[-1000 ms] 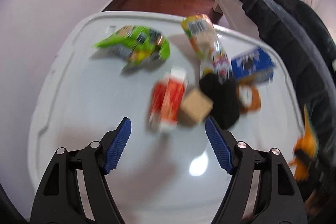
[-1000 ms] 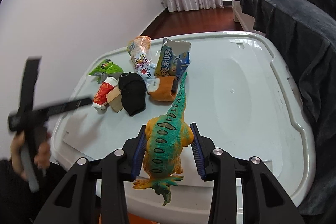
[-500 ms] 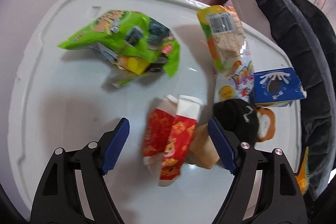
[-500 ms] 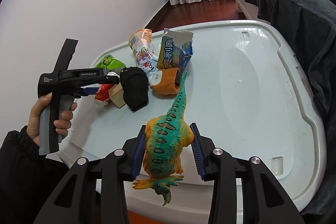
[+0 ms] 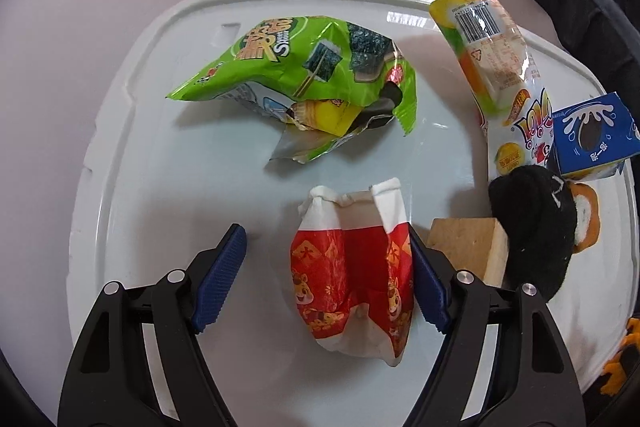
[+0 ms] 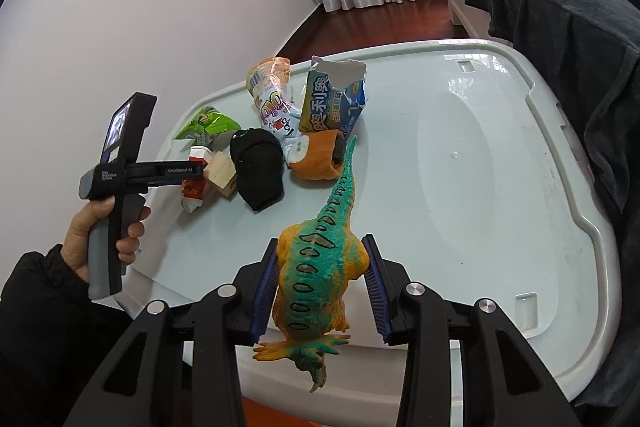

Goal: Collect trash
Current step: 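Grasp the red-white snack wrapper with the left tool while the right tool holds the dinosaur, then carry the wrapper and dinosaur over the orange bucket with both tools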

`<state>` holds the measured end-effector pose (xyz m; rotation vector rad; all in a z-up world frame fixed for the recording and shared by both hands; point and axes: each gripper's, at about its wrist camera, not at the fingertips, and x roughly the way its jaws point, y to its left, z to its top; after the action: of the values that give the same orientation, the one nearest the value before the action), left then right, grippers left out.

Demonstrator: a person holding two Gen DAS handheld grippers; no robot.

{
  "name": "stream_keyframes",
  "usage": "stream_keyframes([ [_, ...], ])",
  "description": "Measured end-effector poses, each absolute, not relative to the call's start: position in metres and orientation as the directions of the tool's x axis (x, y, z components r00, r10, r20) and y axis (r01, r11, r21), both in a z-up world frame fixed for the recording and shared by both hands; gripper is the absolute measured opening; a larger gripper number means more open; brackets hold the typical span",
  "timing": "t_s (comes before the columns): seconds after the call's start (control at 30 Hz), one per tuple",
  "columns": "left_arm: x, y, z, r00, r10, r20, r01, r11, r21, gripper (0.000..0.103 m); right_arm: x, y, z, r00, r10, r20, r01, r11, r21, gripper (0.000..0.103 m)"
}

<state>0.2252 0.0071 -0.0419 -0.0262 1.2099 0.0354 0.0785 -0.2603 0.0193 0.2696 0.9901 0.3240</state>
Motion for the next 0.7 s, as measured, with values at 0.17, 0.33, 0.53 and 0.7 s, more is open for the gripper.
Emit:
stream_keyframes([
  [0.17,0.207,-0.003,-0.04,0.438,0.048,-0.898,-0.028,0.999,0.04,0.038,0.079,-0.26,0.02,0.513,0.383,-0.768,-0.142,0.921,0.364,0.04],
  [0.33,0.184,0.005,-0.035,0.497,-0.019,-0.868,-0.06,0.997,-0.056,0.027,0.078,-0.26,0.02,0.518,0.378,-0.768,-0.145,0.923,0.356,0.04],
  [0.53,0.137,0.011,0.012,0.573,-0.157,-0.804,-0.015,0.979,-0.202,0.027,0.076,-0.262,0.022,0.528,0.387,-0.756,-0.139,0.917,0.373,0.04],
  [0.7,0.077,-0.01,0.047,0.567,-0.22,-0.794,0.088,0.974,-0.207,0.027,0.061,-0.256,0.034,0.545,0.399,-0.737,-0.183,0.915,0.359,0.04],
])
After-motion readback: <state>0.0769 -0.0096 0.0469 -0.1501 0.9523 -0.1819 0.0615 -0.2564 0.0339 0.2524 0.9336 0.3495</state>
